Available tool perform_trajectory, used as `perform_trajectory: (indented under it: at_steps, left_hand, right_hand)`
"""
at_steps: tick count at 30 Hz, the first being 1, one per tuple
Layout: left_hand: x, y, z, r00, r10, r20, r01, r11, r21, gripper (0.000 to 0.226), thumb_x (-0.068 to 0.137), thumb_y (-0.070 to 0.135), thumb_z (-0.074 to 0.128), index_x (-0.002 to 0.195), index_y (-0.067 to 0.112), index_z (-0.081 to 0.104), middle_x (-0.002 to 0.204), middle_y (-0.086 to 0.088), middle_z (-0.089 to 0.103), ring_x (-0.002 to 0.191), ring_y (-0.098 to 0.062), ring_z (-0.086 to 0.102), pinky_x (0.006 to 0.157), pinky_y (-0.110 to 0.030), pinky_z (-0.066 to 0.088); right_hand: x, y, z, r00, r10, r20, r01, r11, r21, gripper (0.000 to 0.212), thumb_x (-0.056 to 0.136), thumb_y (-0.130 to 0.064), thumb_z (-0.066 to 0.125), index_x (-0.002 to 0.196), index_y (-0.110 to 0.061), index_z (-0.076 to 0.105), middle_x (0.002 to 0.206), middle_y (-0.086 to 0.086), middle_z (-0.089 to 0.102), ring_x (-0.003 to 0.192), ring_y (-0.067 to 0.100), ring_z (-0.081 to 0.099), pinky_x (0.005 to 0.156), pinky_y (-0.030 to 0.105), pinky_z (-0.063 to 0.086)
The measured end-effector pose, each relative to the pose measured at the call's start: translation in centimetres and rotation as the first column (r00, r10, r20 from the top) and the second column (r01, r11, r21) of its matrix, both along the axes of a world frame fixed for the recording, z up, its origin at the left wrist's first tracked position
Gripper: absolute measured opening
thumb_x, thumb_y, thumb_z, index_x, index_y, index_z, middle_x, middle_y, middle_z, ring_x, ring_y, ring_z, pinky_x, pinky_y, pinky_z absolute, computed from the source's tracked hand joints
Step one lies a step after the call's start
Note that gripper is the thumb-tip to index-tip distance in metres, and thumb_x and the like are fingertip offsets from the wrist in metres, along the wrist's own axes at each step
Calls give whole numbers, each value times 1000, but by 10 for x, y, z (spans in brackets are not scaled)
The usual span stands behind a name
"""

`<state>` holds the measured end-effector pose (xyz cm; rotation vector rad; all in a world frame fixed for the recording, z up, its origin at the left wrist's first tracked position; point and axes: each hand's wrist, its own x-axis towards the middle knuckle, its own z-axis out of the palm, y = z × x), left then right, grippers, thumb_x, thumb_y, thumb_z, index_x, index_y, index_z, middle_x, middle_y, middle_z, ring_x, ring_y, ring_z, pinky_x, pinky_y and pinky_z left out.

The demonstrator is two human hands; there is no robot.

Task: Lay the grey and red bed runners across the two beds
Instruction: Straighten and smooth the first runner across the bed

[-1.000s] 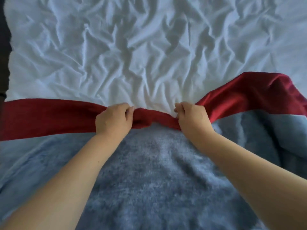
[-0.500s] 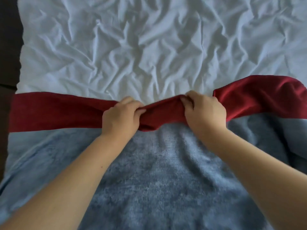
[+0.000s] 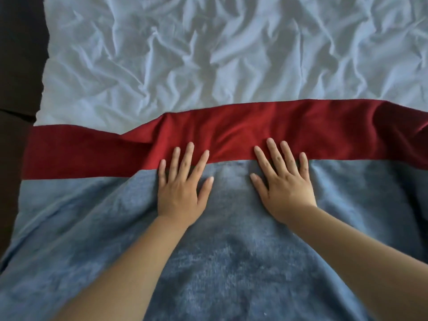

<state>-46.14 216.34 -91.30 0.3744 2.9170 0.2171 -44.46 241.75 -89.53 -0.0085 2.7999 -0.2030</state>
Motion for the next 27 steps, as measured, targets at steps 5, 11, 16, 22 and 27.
perform_trajectory:
  at_steps: [5,11,16,22,27]
  left_hand:
    - [-2,-17,16,997,-73,-4,73,993,91,55,107,50,31,161,37,27,171,-1,18,157,-26,19,127,-49,15]
    - [-51,-88,61,973,135,-187,-113,986,126,65,91,0,59,151,25,50,139,-11,51,89,-29,61,66,-44,55]
    - [-77,-176,63,947,291,-133,-298,954,-29,61,101,24,59,157,32,35,156,-11,34,74,-28,64,52,-32,45]
    - [-103,-218,58,961,278,-5,-277,956,-100,30,111,36,35,135,24,49,121,-8,47,61,-26,57,53,-35,43]
    - [-177,-231,71,915,352,-198,-360,933,-4,12,107,17,43,114,15,52,104,-13,56,70,-34,57,57,-38,31]
  right_hand:
    - [-4,-17,4,998,-57,39,55,997,59,62,104,-54,12,160,-36,-8,170,-2,-11,156,29,-12,125,55,-4]
    - [-57,-125,53,996,91,-22,-93,980,-174,58,105,-40,34,160,-31,18,164,3,27,141,32,38,113,46,34]
    - [-121,-222,65,996,74,-42,-82,970,-231,53,105,-39,40,155,-37,24,96,0,59,76,26,56,58,33,36]
    - [-156,-262,59,996,-88,19,90,983,-161,29,103,-39,38,105,-19,60,78,1,52,76,30,55,64,34,38]
    - [-184,-279,60,964,-196,-179,136,943,-304,23,101,-35,36,107,-21,53,76,3,58,74,33,57,60,37,38]
